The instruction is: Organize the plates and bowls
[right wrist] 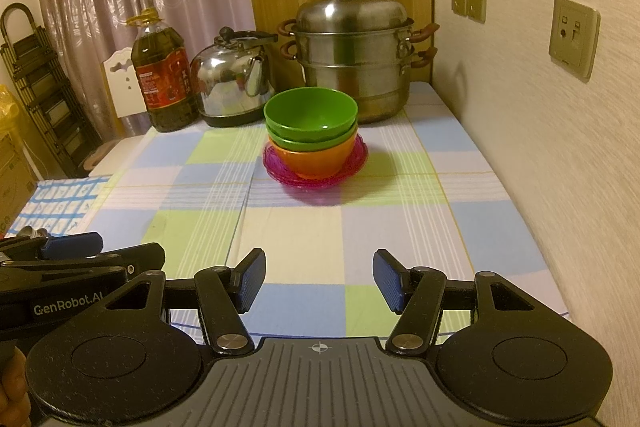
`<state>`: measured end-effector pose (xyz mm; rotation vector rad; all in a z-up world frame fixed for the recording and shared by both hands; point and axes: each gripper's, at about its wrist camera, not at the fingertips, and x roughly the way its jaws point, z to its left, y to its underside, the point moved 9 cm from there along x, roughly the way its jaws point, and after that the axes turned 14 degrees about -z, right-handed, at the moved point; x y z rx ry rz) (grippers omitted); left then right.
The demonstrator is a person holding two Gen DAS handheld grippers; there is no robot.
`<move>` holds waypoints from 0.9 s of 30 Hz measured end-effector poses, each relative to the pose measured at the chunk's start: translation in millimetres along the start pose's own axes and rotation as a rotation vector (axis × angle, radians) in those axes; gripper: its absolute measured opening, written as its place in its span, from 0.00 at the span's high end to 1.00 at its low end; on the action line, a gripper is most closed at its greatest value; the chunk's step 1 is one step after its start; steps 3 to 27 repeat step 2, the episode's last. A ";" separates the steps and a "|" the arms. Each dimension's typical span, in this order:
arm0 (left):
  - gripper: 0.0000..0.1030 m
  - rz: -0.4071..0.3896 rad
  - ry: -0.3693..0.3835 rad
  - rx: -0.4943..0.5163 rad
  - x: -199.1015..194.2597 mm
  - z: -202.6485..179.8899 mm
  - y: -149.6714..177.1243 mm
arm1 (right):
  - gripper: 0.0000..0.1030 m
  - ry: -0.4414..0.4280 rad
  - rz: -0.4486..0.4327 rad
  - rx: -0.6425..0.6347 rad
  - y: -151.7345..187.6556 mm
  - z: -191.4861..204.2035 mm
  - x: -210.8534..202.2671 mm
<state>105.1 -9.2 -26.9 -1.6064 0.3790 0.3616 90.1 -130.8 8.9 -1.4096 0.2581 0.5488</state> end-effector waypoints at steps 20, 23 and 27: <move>0.34 0.004 0.004 -0.005 0.1 -0.2 1.4 | 0.42 0.001 0.001 0.000 0.7 -0.8 0.4; 0.34 0.004 0.004 -0.005 0.1 -0.2 1.4 | 0.42 0.001 0.001 0.000 0.7 -0.8 0.4; 0.34 0.004 0.004 -0.005 0.1 -0.2 1.4 | 0.42 0.001 0.001 0.000 0.7 -0.8 0.4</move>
